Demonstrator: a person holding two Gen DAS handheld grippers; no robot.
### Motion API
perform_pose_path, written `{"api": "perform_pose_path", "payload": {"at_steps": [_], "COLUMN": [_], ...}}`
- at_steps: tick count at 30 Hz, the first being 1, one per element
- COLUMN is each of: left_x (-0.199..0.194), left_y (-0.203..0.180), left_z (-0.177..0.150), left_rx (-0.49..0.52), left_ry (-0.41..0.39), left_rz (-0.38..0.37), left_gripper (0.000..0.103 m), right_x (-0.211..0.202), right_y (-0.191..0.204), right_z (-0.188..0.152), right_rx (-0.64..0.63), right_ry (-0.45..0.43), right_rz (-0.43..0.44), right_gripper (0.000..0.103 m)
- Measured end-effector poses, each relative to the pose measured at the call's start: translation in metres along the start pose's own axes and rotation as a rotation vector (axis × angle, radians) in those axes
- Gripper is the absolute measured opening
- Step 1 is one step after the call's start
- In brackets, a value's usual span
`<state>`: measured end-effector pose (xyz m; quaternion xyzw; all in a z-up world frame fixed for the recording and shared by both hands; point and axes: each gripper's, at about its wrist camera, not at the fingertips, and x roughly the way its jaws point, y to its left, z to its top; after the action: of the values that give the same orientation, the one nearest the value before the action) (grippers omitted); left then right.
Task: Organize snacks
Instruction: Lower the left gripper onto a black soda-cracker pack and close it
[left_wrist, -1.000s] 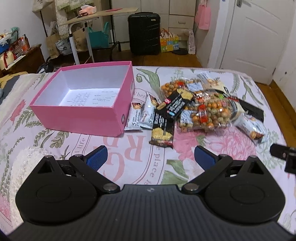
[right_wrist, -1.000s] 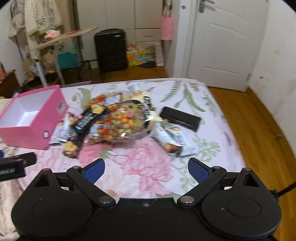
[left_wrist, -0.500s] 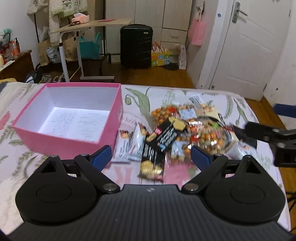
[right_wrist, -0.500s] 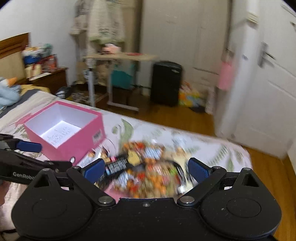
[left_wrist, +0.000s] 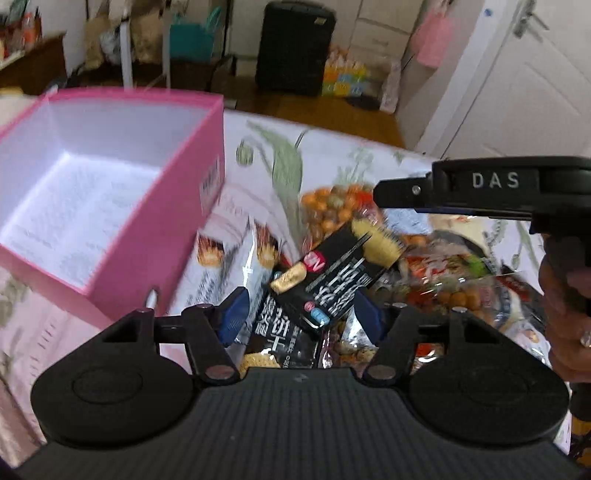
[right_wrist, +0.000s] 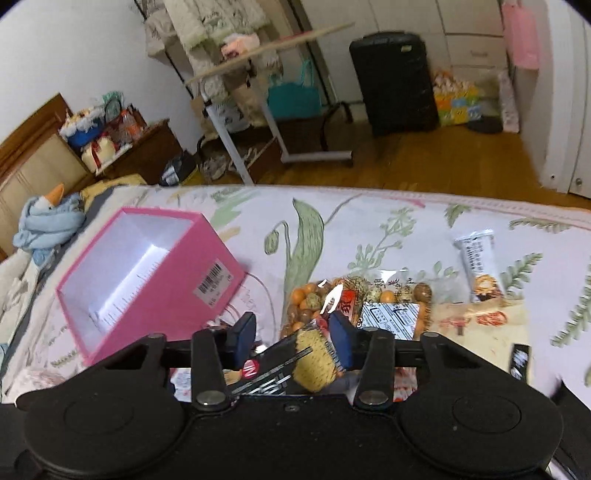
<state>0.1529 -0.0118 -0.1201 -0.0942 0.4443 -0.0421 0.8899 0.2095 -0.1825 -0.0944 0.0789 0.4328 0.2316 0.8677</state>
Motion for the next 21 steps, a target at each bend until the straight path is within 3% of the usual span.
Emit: {"api": "perform_pose_path", "payload": {"at_steps": [4, 7, 9, 13, 21], "left_x": [0.023, 0.024, 0.027, 0.030, 0.024], "left_y": [0.000, 0.006, 0.008, 0.013, 0.014], "left_z": [-0.005, -0.008, -0.006, -0.005, -0.001], "left_rx": [0.008, -0.029, -0.027, -0.059, -0.069], "left_ry": [0.046, 0.020, 0.012, 0.003, 0.024], "left_rz": [0.056, 0.015, -0.033, -0.064, -0.070], "left_gripper": [0.056, 0.049, 0.033, 0.033, 0.033], "right_x": [0.021, 0.024, 0.022, 0.020, 0.006], "right_y": [-0.005, -0.020, -0.028, -0.028, -0.028], "right_z": [-0.004, -0.017, -0.023, -0.027, -0.031], "right_rx": [-0.032, 0.016, 0.075, 0.056, 0.078], "right_ry": [0.041, 0.030, 0.014, 0.011, 0.077], "right_rz": [-0.049, -0.045, 0.016, -0.015, -0.020], "right_gripper": [0.048, 0.047, 0.046, 0.031, 0.030]}}
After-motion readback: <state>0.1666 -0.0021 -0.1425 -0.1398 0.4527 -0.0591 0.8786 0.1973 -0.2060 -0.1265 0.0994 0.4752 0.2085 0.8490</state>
